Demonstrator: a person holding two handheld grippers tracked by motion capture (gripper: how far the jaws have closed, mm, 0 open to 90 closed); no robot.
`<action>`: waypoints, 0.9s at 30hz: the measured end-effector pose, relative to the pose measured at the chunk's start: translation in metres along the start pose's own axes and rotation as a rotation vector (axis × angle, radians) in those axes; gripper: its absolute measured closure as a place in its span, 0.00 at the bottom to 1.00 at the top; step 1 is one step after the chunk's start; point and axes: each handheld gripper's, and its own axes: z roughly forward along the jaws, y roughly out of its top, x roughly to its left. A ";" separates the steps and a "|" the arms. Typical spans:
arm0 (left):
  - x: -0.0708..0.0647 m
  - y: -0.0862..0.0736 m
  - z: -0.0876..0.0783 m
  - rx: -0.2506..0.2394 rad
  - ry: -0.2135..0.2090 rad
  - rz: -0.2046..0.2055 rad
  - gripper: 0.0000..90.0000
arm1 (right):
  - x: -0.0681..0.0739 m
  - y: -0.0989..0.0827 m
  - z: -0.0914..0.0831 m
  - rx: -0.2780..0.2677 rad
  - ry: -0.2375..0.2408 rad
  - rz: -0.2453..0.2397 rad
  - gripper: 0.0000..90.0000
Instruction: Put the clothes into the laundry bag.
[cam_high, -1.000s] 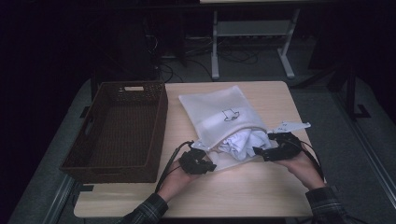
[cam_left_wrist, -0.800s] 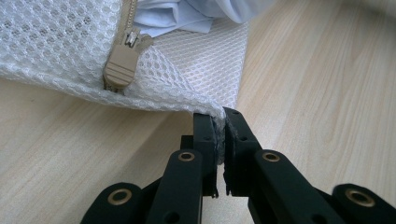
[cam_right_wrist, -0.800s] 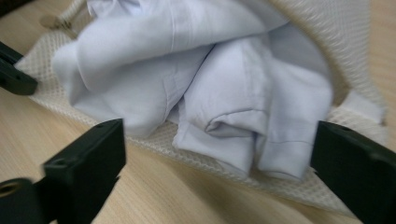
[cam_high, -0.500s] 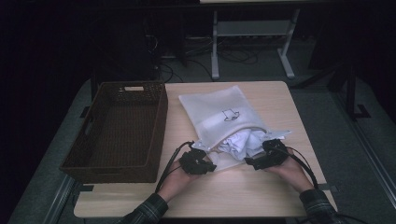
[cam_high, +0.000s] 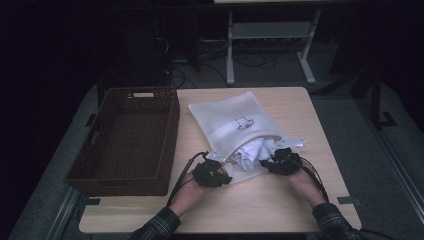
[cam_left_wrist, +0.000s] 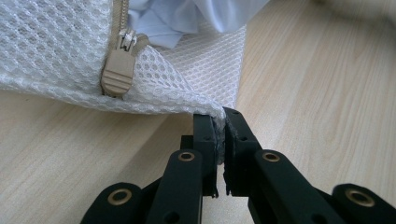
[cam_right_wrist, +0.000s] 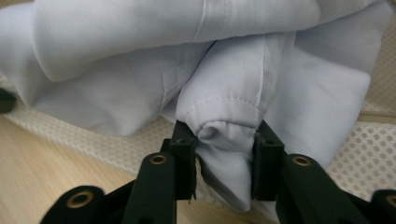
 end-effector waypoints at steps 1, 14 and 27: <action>0.000 0.000 0.000 0.000 0.000 0.000 0.94 | 0.000 0.001 0.001 -0.002 0.004 0.006 0.76; 0.000 0.000 -0.001 0.007 -0.002 0.000 0.95 | 0.008 0.019 0.018 -0.019 0.024 -0.010 0.80; 0.001 -0.001 0.000 0.015 -0.008 0.001 0.95 | 0.021 0.030 0.029 -0.004 0.035 -0.043 0.70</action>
